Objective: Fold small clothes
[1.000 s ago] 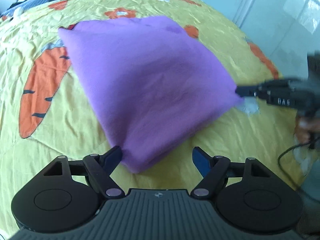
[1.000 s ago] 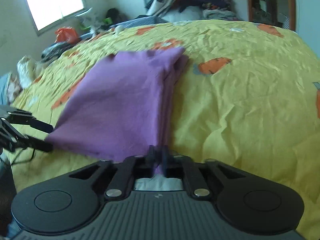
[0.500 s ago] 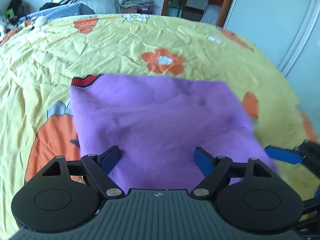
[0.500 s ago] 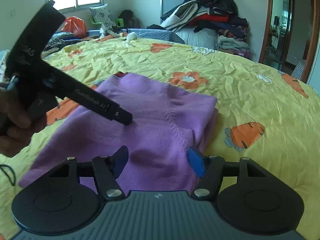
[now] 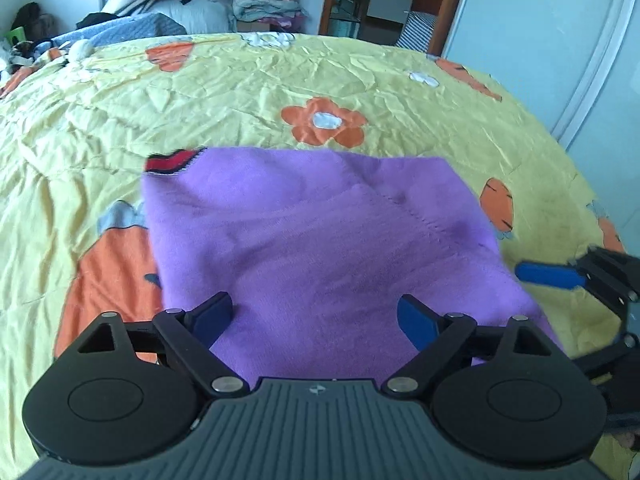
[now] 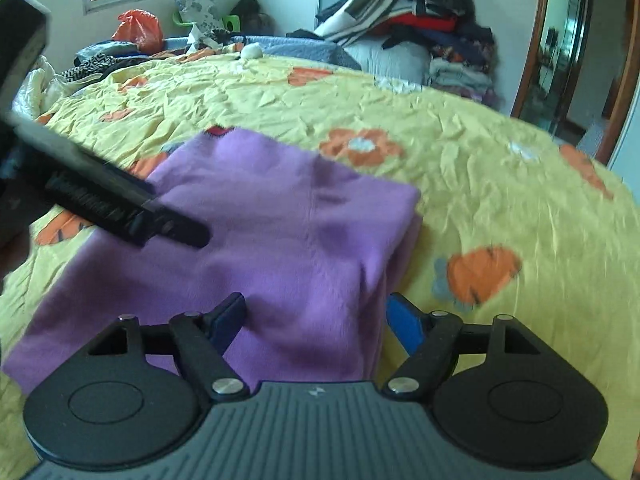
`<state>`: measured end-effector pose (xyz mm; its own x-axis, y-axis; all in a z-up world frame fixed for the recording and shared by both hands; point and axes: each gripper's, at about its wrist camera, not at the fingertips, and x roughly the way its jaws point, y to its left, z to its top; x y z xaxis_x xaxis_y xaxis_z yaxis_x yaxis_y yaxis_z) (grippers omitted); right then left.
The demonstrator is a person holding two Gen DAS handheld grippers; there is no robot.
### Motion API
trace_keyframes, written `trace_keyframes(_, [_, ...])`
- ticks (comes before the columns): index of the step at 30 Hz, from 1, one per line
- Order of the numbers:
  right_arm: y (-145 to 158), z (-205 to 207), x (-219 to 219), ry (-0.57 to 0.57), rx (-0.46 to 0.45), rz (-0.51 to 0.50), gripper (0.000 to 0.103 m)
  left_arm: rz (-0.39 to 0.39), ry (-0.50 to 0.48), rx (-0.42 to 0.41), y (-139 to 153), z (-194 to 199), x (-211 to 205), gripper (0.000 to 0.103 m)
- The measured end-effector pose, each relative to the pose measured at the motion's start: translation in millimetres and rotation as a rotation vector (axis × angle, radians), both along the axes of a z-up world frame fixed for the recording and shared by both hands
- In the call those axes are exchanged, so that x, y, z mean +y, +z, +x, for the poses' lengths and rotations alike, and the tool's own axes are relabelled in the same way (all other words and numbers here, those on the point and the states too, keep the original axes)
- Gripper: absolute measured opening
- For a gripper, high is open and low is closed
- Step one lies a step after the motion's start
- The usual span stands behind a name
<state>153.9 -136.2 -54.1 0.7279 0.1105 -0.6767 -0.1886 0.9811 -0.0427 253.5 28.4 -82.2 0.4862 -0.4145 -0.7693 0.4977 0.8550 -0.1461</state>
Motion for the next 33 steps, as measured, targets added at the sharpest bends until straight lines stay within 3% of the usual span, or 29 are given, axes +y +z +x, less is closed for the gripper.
trace_keyframes(6, [7, 29, 6, 0.065, -0.029, -0.026, 0.078, -0.027, 0.030, 0.018, 11, -23, 19, 0.088])
trace_keyframes(11, [0, 75, -17, 0.259, 0.045, 0.185, 0.077, -0.087, -0.108, -0.002, 20, -78, 4, 0.089])
trace_keyframes(13, [-9, 90, -21, 0.328, 0.073, 0.156, 0.076, -0.064, -0.171, -0.022, 15, -98, -14, 0.088])
trace_keyframes(16, [-14, 109, -31, 0.312, 0.055, 0.088, 0.079, -0.012, -0.239, 0.015, -10, -116, -35, 0.084])
trace_keyframes(17, [-17, 116, -35, 0.293, 0.057, 0.079, 0.095, 0.007, -0.249, -0.005, -19, -125, -37, 0.087])
trace_keyframes(19, [-19, 125, -38, 0.274, 0.081, 0.099, 0.099, 0.092, -0.299, -0.117, -27, -150, -43, 0.093])
trace_keyframes(21, [-9, 119, -41, 0.262, 0.064, 0.106, 0.099, 0.131, -0.307, -0.140, -26, -162, -46, 0.091])
trace_keyframes(23, [6, 99, -54, 0.220, 0.020, 0.156, 0.099, 0.060, -0.306, -0.113, -15, -165, -39, 0.085])
trace_keyframes(25, [18, 74, -66, 0.255, -0.007, 0.239, 0.099, -0.032, -0.302, -0.131, -2, -166, -33, 0.085])
trace_keyframes(27, [22, 48, -62, 0.309, -0.016, 0.207, 0.097, -0.104, -0.318, -0.191, 6, -168, -35, 0.087])
trace_keyframes(28, [21, 38, -57, 0.329, -0.016, 0.154, 0.088, -0.137, -0.336, -0.208, 7, -167, -38, 0.090])
trace_keyframes(29, [18, 30, -49, 0.334, -0.014, 0.096, 0.059, -0.148, -0.342, -0.198, 5, -164, -44, 0.090])
trace_keyframes(31, [11, 19, -43, 0.377, -0.005, 0.113, 0.030, -0.151, -0.359, -0.146, -6, -156, -58, 0.084])
trace_keyframes(33, [-1, 13, -37, 0.412, 0.047, 0.109, 0.029, -0.108, -0.390, -0.051, -22, -151, -70, 0.083])
